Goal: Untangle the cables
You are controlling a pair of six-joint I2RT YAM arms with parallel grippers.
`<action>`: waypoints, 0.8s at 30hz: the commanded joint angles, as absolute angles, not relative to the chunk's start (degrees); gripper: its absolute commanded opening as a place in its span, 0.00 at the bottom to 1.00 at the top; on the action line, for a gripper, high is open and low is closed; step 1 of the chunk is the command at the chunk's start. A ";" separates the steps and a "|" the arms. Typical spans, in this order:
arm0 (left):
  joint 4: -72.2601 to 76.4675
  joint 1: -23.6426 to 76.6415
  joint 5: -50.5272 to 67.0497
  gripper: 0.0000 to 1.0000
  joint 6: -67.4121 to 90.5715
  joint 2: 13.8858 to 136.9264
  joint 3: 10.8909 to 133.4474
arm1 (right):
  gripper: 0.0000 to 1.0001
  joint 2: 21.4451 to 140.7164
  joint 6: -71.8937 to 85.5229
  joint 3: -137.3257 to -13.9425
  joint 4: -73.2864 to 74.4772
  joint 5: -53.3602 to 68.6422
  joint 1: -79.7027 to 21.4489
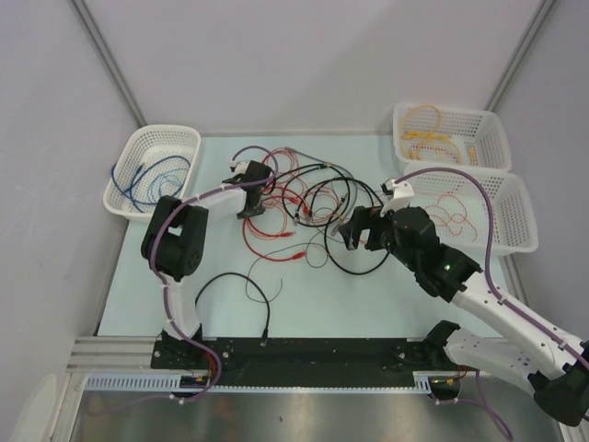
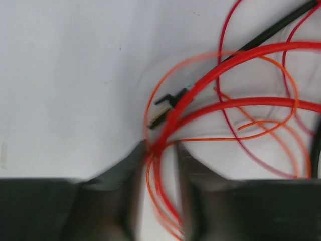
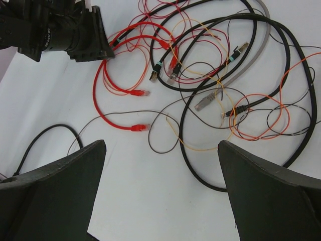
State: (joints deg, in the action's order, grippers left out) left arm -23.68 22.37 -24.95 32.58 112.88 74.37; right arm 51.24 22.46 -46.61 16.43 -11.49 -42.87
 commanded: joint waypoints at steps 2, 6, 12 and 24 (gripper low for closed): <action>-24.61 22.41 -23.12 0.14 30.76 113.21 73.66 | 1.00 50.54 22.24 -46.67 15.29 -10.99 -42.54; -24.26 22.50 -21.72 0.00 30.41 110.66 70.24 | 1.00 49.31 23.29 -46.67 15.47 -10.99 -42.54; -16.90 22.76 -9.08 0.00 29.09 88.81 60.84 | 1.00 47.73 24.78 -46.67 17.14 -11.25 -43.06; -10.29 29.61 20.65 0.00 22.50 62.59 57.92 | 1.00 40.09 26.63 -47.11 13.10 -10.90 -44.65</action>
State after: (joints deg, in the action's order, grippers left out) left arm -12.03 26.72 10.52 25.78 66.00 57.98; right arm 43.62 25.52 -46.46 17.08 -11.46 -44.42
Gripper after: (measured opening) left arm 0.018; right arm 0.994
